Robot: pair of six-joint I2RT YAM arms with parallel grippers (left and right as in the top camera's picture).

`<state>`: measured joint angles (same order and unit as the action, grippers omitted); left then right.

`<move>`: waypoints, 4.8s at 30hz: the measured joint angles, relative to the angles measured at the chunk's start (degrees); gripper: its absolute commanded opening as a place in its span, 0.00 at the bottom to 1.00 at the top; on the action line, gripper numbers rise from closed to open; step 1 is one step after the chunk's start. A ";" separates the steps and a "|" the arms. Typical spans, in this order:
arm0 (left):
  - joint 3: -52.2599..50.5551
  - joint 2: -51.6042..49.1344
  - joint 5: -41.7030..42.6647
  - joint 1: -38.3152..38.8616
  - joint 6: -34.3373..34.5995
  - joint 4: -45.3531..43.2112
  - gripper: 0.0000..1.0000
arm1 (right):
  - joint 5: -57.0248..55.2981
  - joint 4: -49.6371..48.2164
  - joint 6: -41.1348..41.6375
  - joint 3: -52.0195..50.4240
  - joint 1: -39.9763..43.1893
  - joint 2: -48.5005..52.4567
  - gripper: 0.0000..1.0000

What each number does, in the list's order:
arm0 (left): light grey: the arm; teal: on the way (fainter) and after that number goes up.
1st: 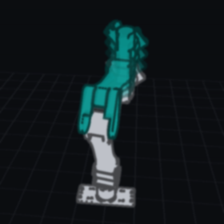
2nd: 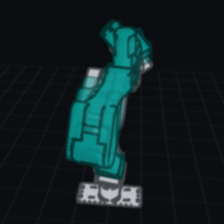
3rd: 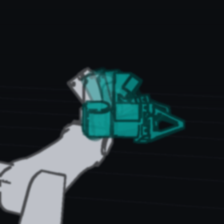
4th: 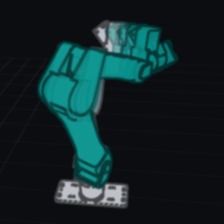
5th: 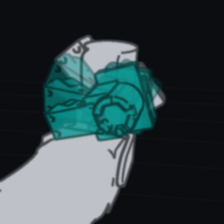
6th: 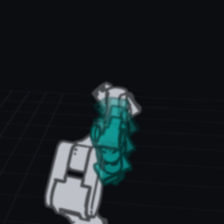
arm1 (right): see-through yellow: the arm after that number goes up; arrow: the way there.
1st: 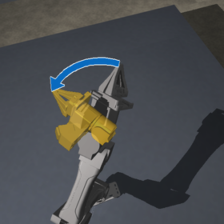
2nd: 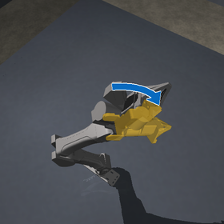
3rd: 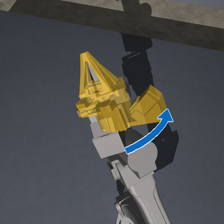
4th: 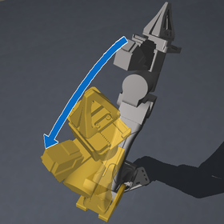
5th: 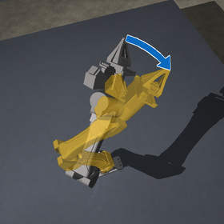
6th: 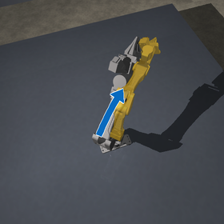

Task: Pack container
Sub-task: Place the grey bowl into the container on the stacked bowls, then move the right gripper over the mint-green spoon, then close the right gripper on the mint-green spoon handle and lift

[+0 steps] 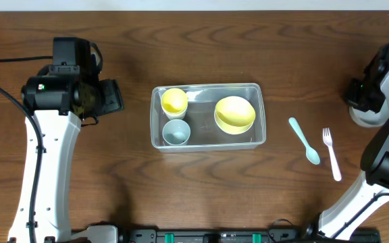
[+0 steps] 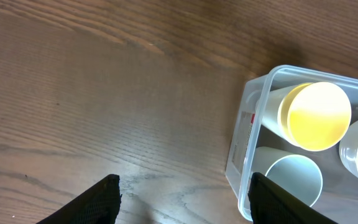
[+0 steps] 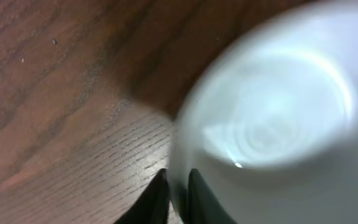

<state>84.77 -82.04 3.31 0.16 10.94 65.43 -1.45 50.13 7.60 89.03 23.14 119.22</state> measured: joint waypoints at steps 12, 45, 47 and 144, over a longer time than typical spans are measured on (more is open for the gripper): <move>0.00 0.00 0.00 0.00 0.00 -0.02 0.67 | 4.11 1.66 -1.27 0.15 -1.97 -3.43 0.02; 0.00 0.00 -0.02 0.00 0.00 0.31 0.67 | 7.58 14.99 -11.56 4.15 -52.00 -21.81 0.41; 0.00 0.00 0.00 0.00 0.00 0.28 0.67 | 7.48 15.39 -12.13 4.13 -52.00 -21.09 0.41; 0.00 0.00 0.00 0.00 0.00 0.35 0.67 | -0.52 3.21 -23.67 -29.79 -18.99 -14.64 0.20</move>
<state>84.77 -82.04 3.31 0.16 10.94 65.78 -1.98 53.34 -16.08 59.24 4.14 104.57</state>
